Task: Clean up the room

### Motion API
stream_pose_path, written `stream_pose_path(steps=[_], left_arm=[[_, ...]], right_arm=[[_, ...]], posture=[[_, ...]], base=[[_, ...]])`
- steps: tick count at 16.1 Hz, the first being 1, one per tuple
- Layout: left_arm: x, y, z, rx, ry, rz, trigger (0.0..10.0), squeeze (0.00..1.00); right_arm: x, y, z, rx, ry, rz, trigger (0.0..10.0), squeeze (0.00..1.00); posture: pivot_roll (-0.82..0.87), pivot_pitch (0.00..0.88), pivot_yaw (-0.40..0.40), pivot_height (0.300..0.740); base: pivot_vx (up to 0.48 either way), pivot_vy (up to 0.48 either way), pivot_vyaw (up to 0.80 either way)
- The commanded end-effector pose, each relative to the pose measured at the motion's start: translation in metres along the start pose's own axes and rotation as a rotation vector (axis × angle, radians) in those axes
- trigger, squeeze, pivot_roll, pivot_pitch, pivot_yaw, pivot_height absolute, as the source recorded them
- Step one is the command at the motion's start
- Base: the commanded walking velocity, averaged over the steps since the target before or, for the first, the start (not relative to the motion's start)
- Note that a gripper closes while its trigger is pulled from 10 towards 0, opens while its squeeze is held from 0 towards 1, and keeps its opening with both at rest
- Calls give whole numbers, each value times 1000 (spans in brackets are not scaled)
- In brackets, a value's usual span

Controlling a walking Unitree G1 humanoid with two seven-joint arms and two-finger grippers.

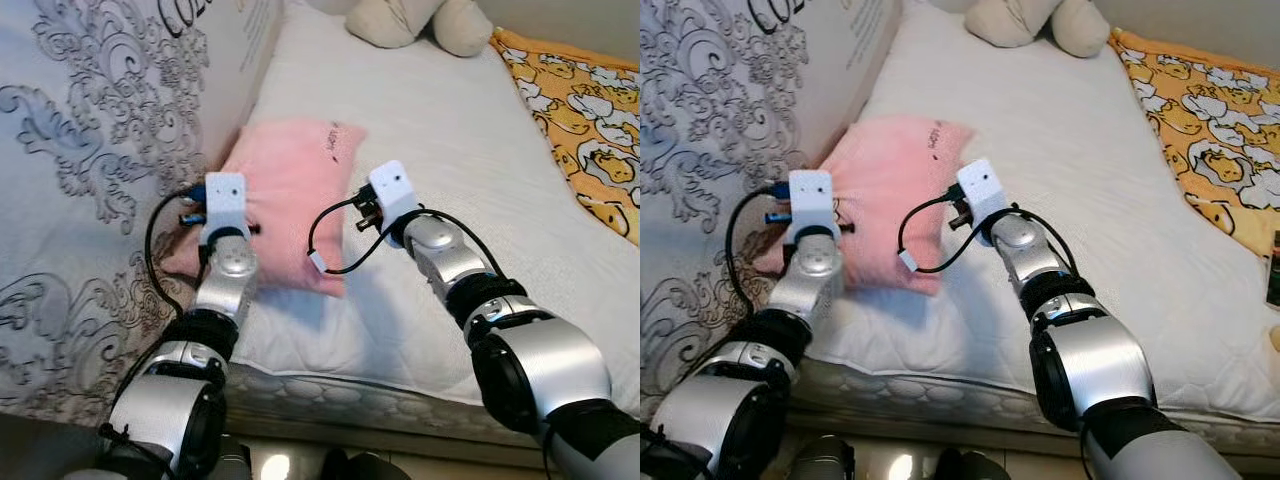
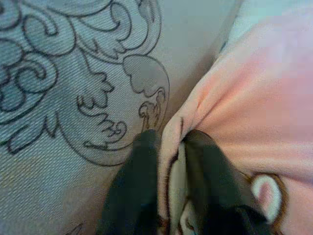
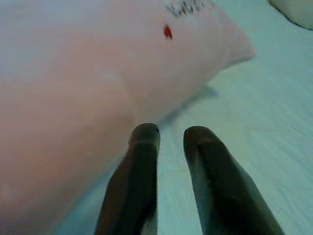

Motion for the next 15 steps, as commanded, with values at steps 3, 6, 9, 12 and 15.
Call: stream_pose_path(steps=[3, 6, 9, 12, 15], left_arm=[[-2, 15, 3, -40, 20, -10, 10000, 1000], [-9, 20, -2, -41, 6, -58, 10000, 1000], [-19, 36, -14, -93, -54, -101, 10000, 1000], [0, 54, -19, -146, -58, -122, 10000, 1000], [12, 71, -30, -204, -66, -140, 10000, 1000]], right_arm=[[-9, 6, -1, -25, -36, 59, 10000, 1000], [-10, 5, -1, -29, -38, 82, 10000, 1000], [-15, 11, -2, -66, -66, 114, 10000, 1000], [-19, 26, -2, -157, -81, 128, 10000, 1000], [-30, 37, -6, -243, -144, 159, 10000, 1000]], posture=[[230, 91, -140, 740], [222, 86, -136, 740], [214, 82, -134, 740], [215, 58, -132, 740], [206, 33, -124, 740]], base=[[0, 0, 0], [0, 0, 0], [0, 0, 0], [0, 0, 0], [0, 0, 0]])
Point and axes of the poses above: a point about 5 cm out from each wrist's last joint towards the gripper, its own z axis pointing out of the wrist towards the gripper, its own y axis along the axis of the wrist's last joint, x = y × z, the point moved 2 cm from there along z, pointing out of the wrist towards the gripper, and after that the axes turned 4 degrees about -z, right-handed, at the moved point
